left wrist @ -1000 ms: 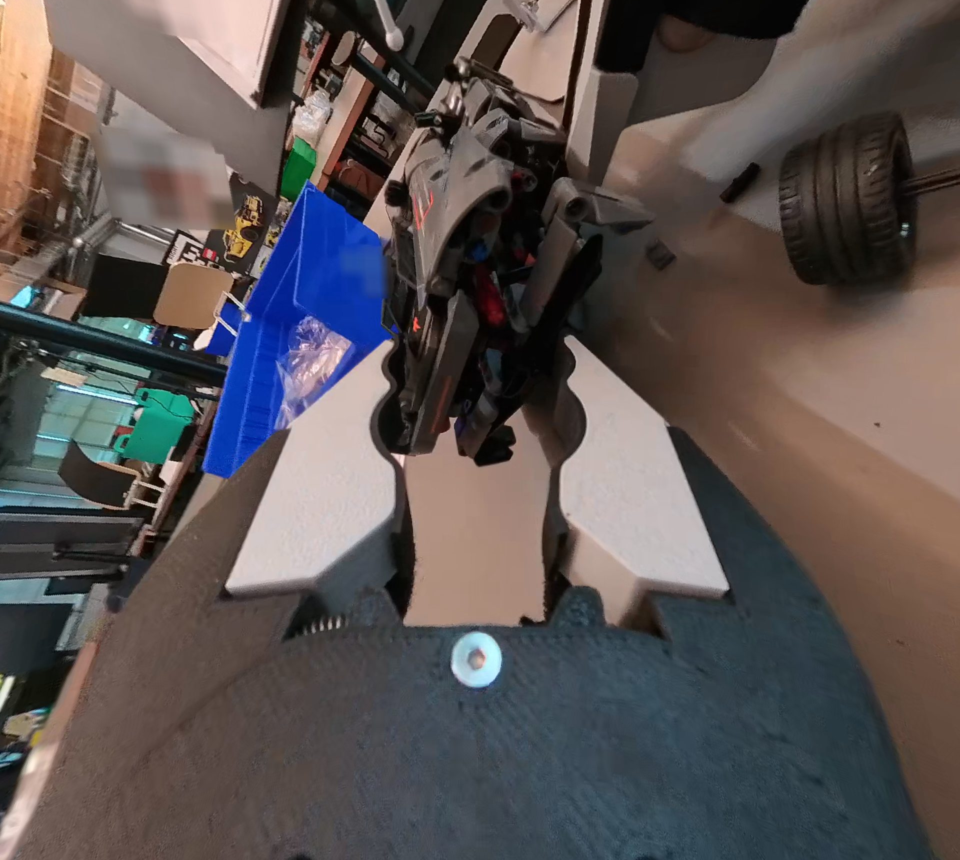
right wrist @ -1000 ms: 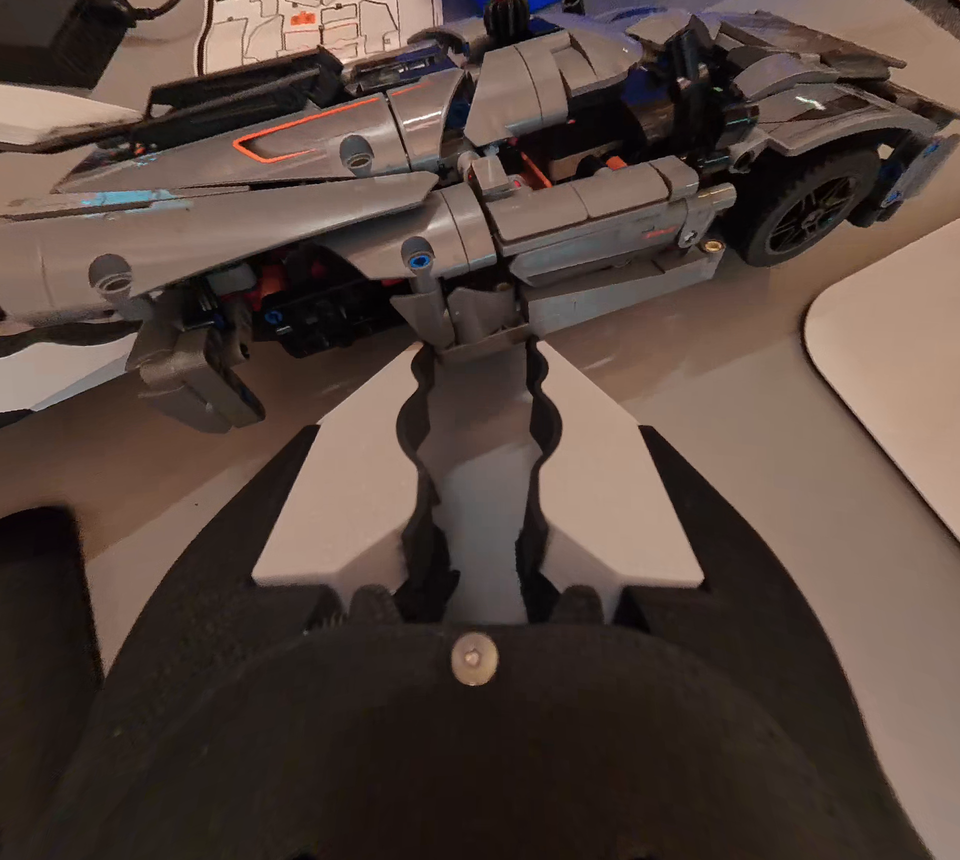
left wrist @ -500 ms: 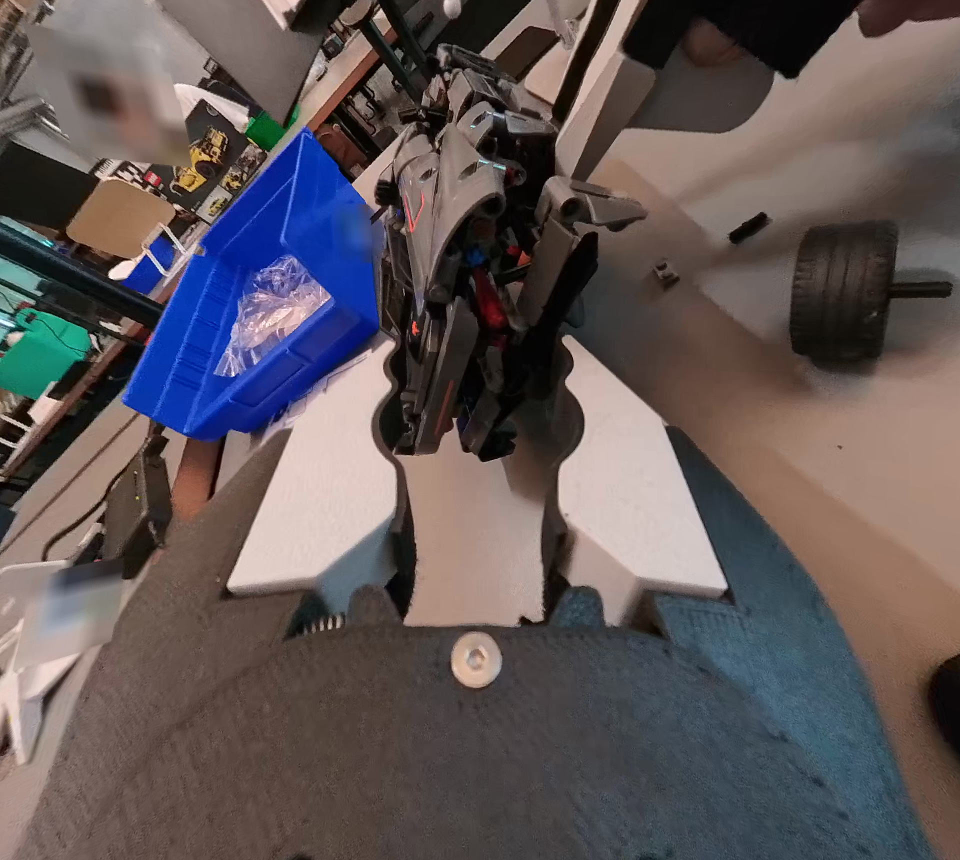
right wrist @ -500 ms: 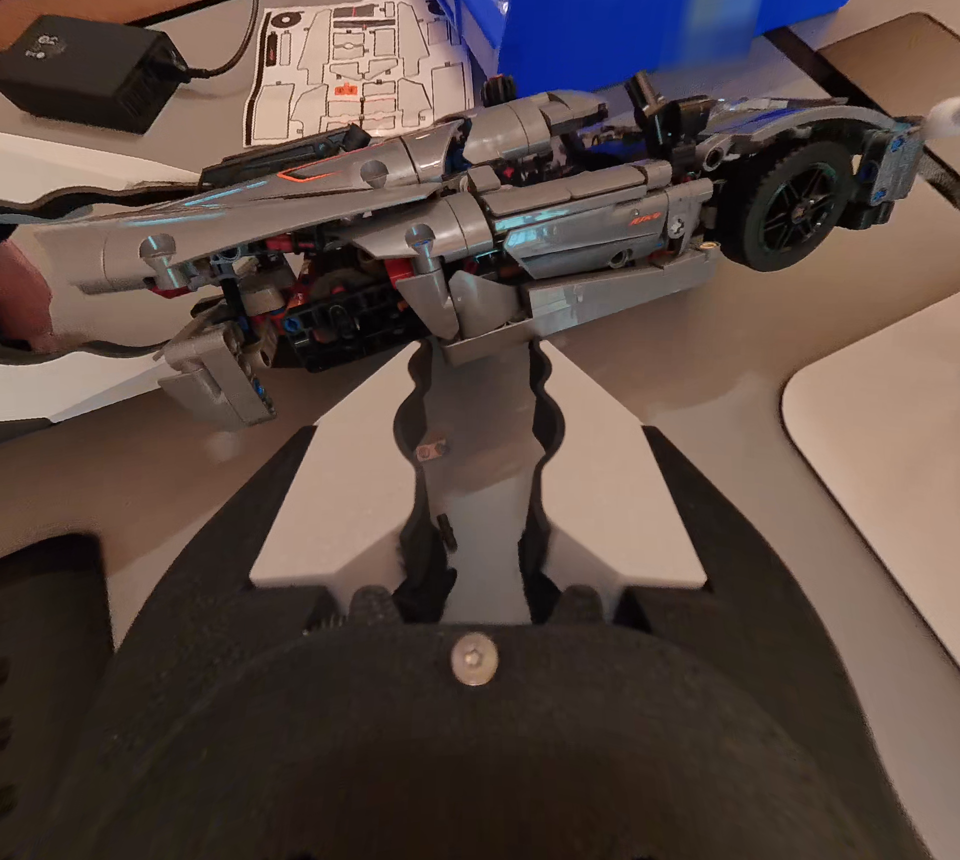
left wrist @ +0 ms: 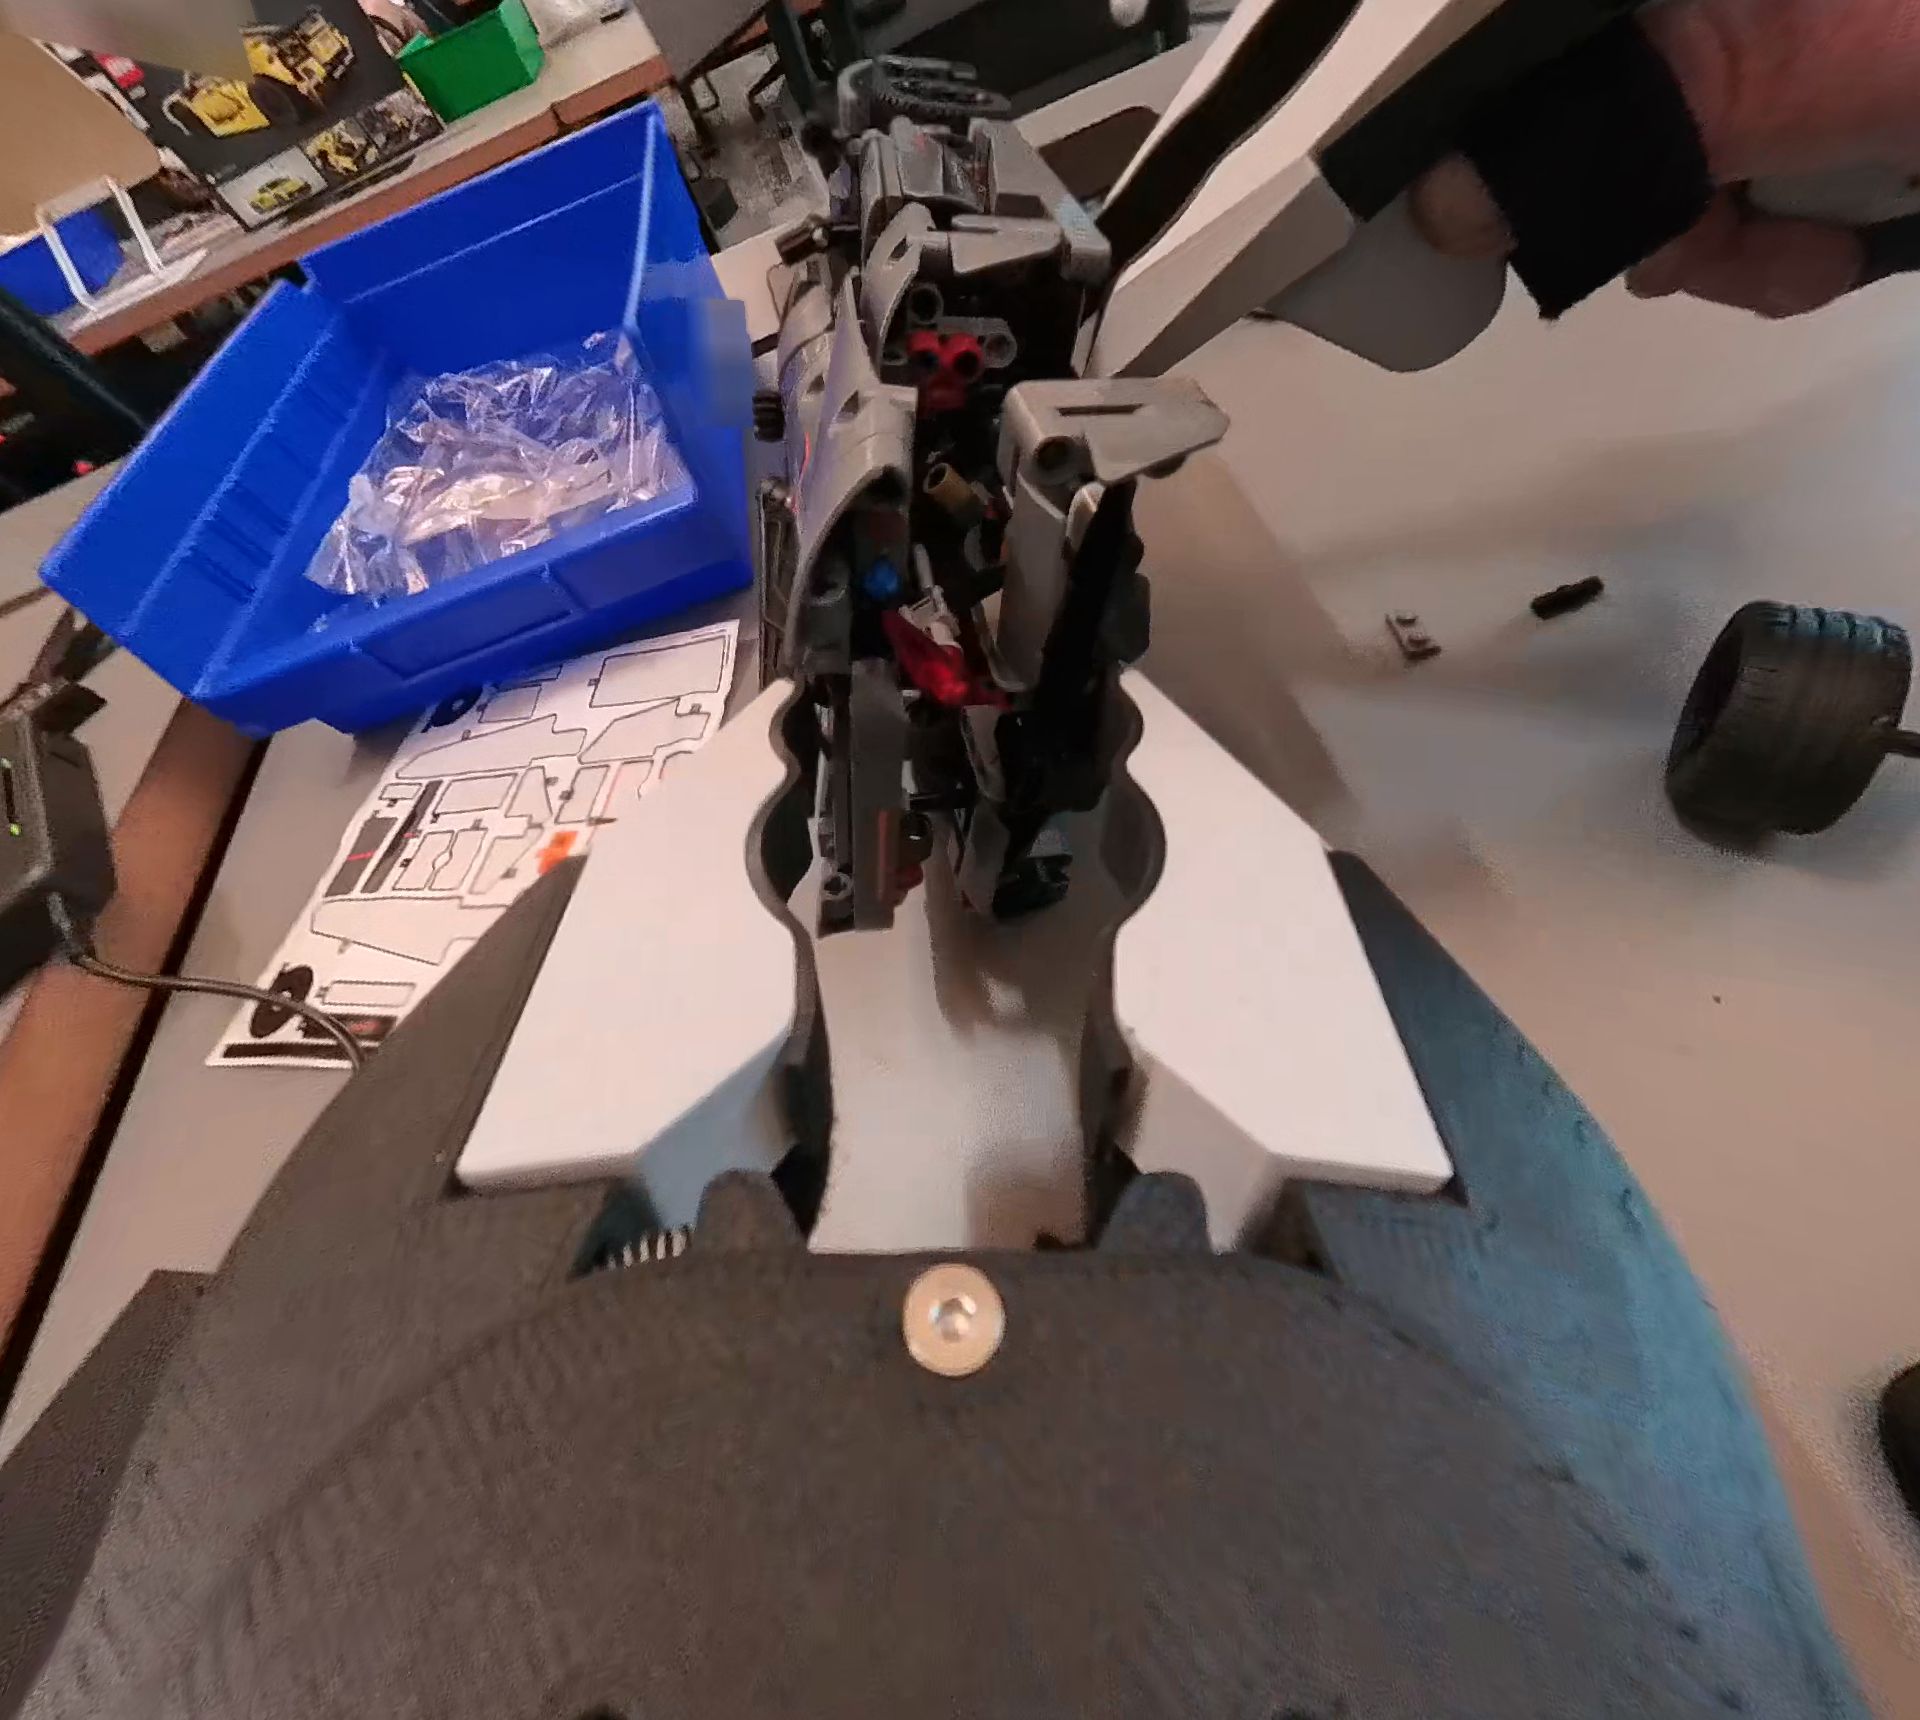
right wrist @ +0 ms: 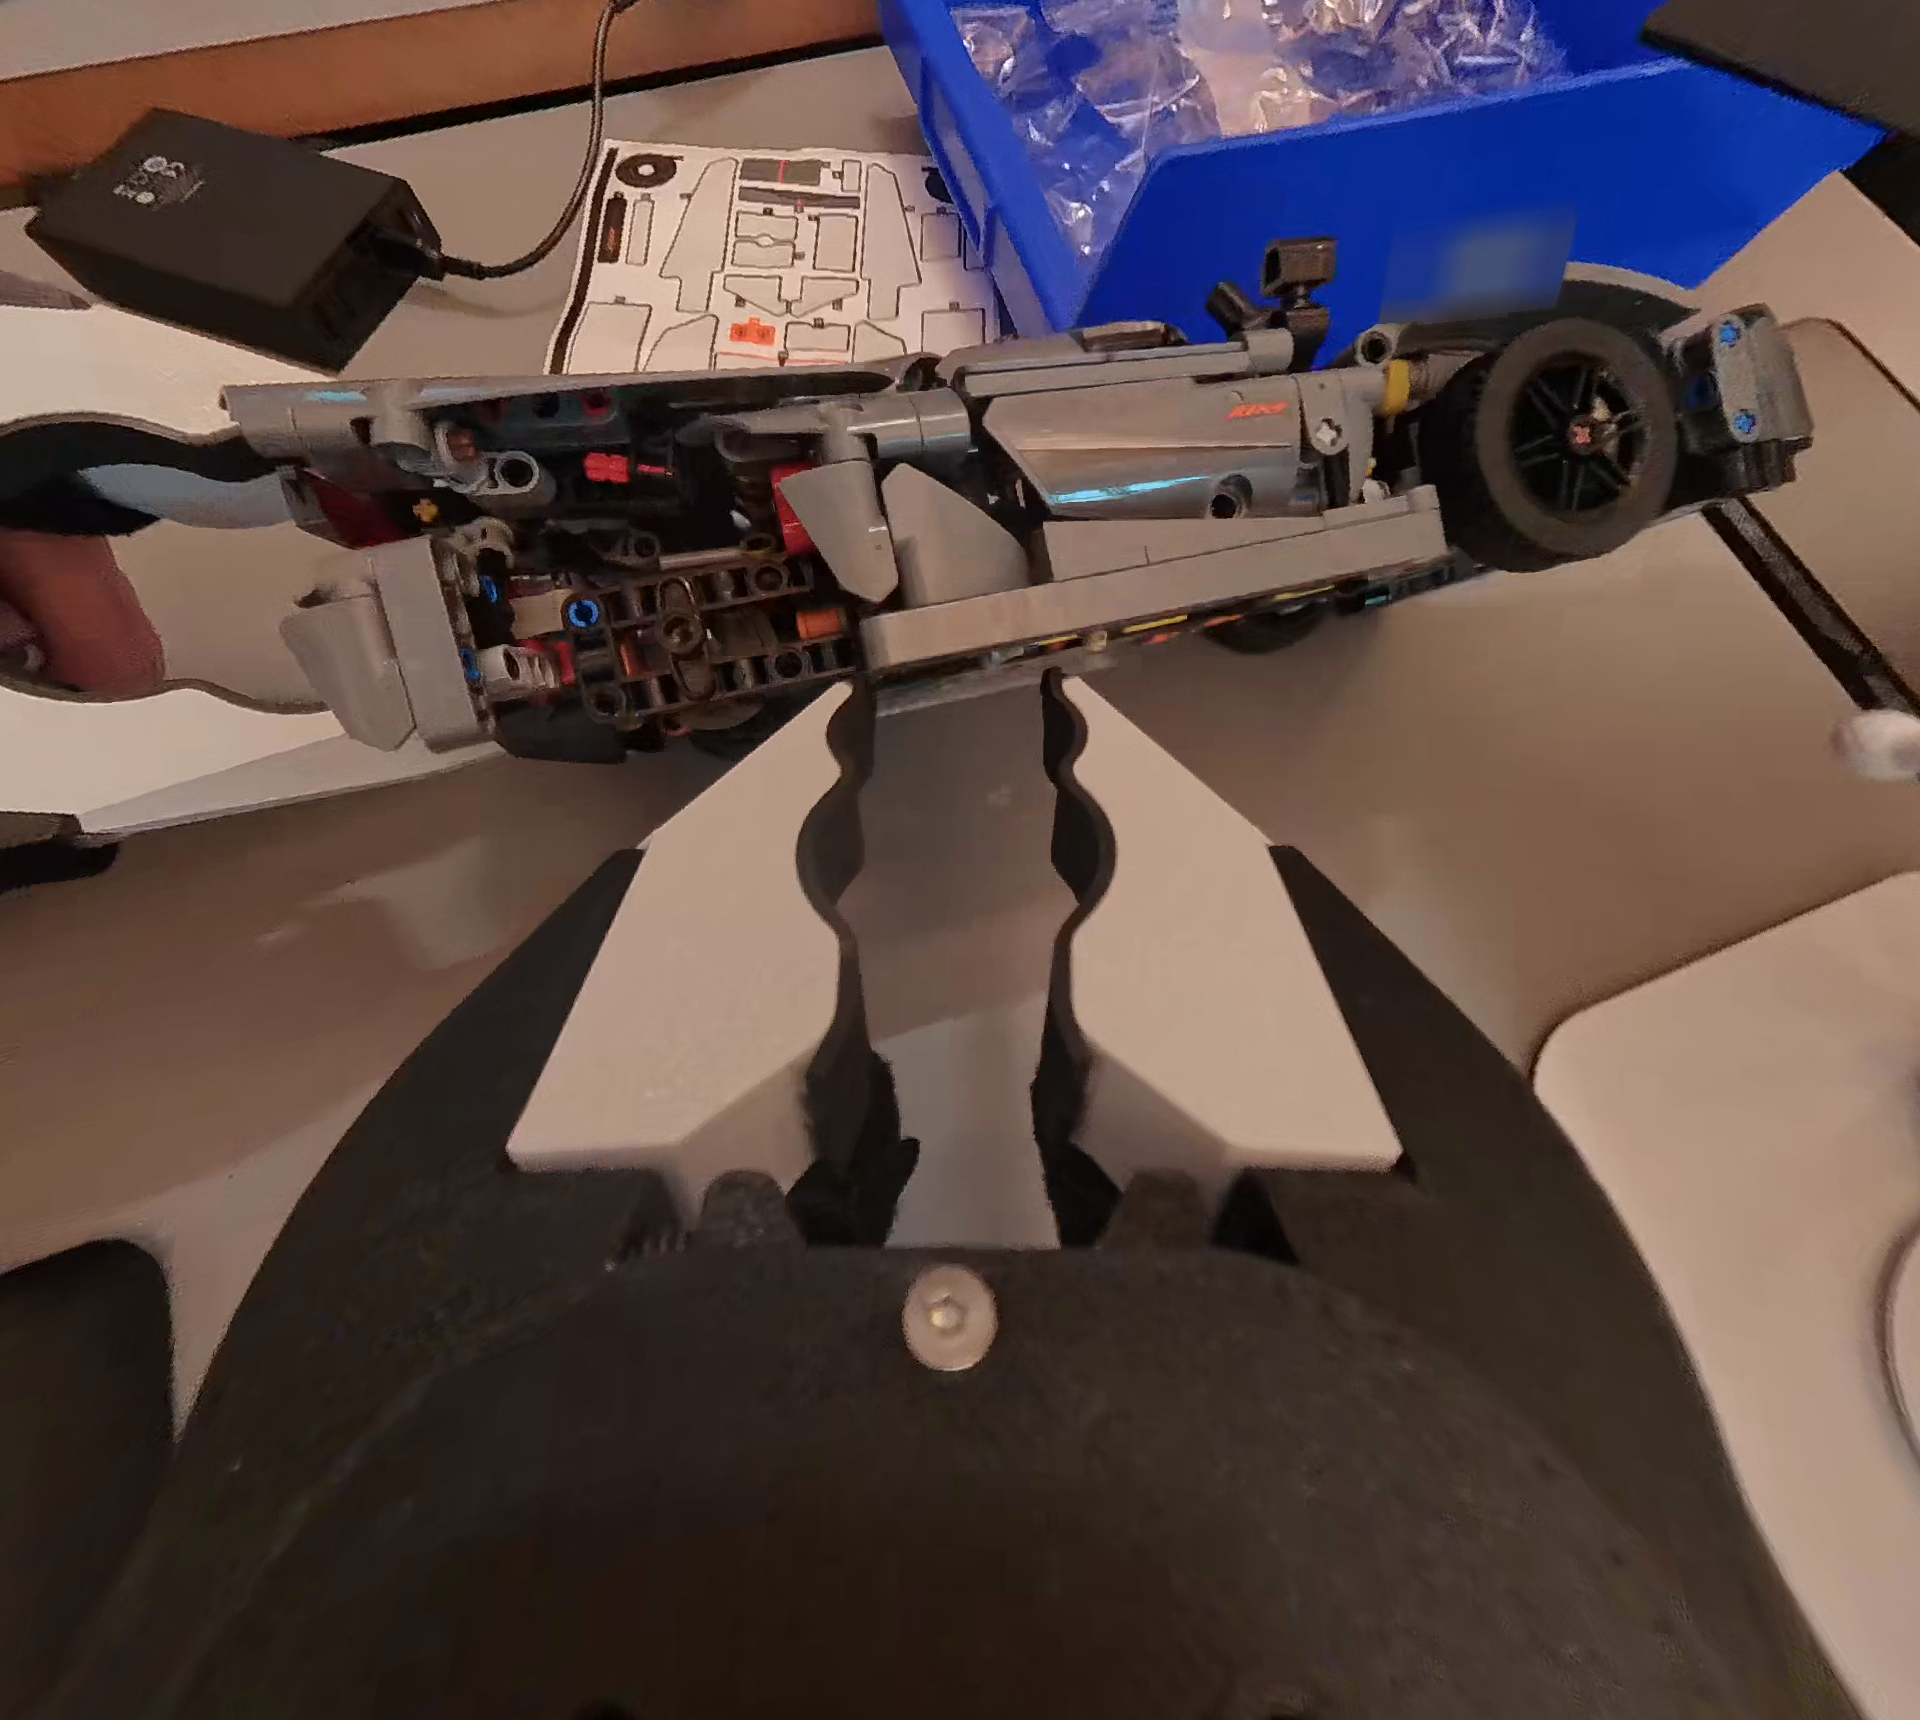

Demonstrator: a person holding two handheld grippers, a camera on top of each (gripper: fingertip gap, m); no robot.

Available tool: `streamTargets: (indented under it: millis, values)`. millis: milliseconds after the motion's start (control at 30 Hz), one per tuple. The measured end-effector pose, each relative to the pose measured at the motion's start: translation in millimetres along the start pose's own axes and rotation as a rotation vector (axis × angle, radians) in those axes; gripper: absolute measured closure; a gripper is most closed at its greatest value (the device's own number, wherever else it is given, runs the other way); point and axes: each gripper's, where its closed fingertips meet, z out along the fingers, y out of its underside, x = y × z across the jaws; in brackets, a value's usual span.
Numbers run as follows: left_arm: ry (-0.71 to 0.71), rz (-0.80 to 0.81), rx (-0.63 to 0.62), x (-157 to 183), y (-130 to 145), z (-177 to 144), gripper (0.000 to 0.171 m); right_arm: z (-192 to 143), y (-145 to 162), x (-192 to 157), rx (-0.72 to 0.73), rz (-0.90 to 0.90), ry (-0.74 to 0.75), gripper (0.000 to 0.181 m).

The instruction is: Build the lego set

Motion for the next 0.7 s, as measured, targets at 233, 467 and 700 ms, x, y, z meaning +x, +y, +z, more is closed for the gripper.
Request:
streamTargets:
  millis: [233, 467, 700]
  values:
    - [0.036, -0.171, 0.046, -14, 9, -1, 0.12, 8, -19, -5, 0.03, 0.005, -0.054, 0.147]
    - [0.048, -0.227, 0.06, -22, 12, -2, 0.122, -23, -4, -6, -0.043, 0.026, -0.199, 0.142]
    - [0.053, -0.239, 0.063, -25, 14, -2, 0.117, -77, 68, -61, -0.391, -0.058, -0.628, 0.122]
